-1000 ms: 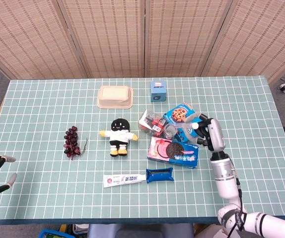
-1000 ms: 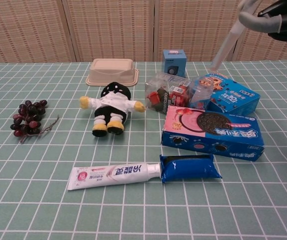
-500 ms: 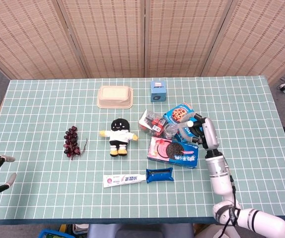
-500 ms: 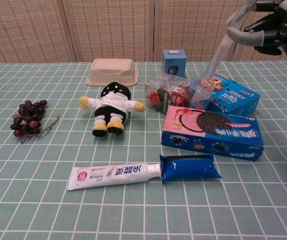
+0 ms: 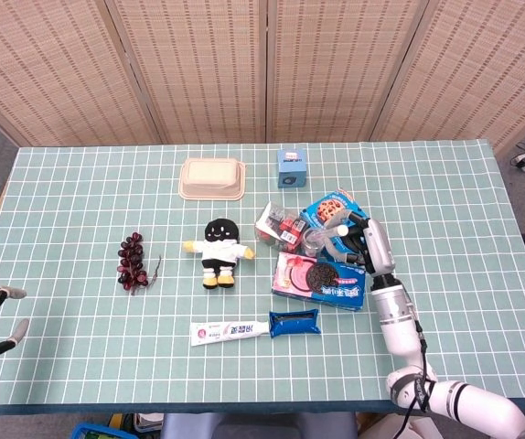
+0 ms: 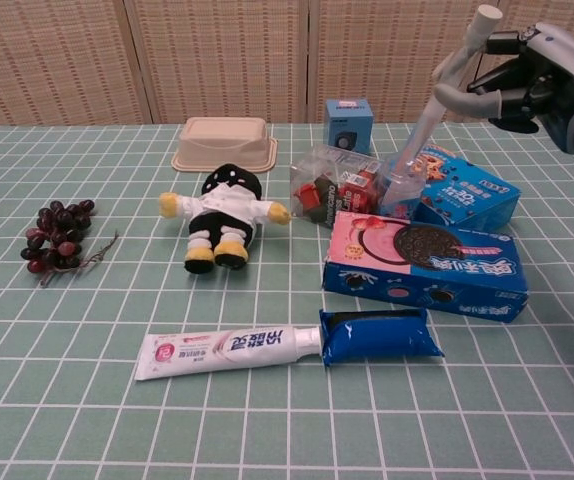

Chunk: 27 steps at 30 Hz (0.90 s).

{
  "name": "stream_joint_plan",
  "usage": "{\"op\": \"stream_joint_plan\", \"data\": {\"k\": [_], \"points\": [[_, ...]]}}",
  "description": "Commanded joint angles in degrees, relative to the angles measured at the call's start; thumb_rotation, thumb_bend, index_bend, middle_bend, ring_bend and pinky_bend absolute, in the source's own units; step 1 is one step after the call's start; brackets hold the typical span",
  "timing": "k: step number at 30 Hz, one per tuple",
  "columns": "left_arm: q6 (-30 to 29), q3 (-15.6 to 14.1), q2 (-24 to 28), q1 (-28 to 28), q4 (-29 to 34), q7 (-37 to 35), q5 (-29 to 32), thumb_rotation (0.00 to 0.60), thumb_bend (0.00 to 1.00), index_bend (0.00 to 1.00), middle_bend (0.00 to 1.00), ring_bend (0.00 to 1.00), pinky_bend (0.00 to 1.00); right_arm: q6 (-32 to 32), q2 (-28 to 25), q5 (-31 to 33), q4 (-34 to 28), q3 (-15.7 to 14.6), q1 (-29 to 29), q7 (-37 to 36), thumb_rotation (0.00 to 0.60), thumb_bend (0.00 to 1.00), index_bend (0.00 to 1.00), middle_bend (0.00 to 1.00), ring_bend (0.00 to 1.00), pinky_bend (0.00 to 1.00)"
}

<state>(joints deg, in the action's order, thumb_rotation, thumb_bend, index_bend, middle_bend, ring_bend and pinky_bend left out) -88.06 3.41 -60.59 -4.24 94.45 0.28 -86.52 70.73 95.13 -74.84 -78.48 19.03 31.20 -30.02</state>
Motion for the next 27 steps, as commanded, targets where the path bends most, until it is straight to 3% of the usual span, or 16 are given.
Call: {"op": "stream_joint_plan", "data": {"k": [1,12,20,27], "points": [[0.01,-0.02,-0.02,-0.01,-0.02,0.05,-0.03,0.6,0.32,0.47,0.39,0.36,0.53,-0.82,0.49,0.42,1.11,-0.21,0.19,-0.14,0.6,0.51,0.77,1.0,1.0,1.0],[0.0,0.01,0.02,0.03,0.05,-0.02,0.07,0.6,0.32,0.47,0.39,0.36,0.53,-5.61,2.72,2.01,6.25,-0.64,1.87,-0.95,0.6,0.47,0.76,1.0,1.0,1.0],[0.02,-0.02,0.11,0.02,-0.02,-0.28,-0.05,0.6,0.32,0.47,0.39,0.36,0.53,-7.65,2.18,1.86,6.24,-1.29,2.04,-1.58,0.6,0.4,0.5,1.0,1.0,1.0],[-0.02,-0.1,0.06,0.03,0.01,0.04,-0.22,0.6,0.32,0.47,0.39,0.36,0.53,-7.49,1.18,1.66,5.01,-1.35,1.84,-0.15,0.6,0.19,0.31,1.0,1.0,1.0]]}}
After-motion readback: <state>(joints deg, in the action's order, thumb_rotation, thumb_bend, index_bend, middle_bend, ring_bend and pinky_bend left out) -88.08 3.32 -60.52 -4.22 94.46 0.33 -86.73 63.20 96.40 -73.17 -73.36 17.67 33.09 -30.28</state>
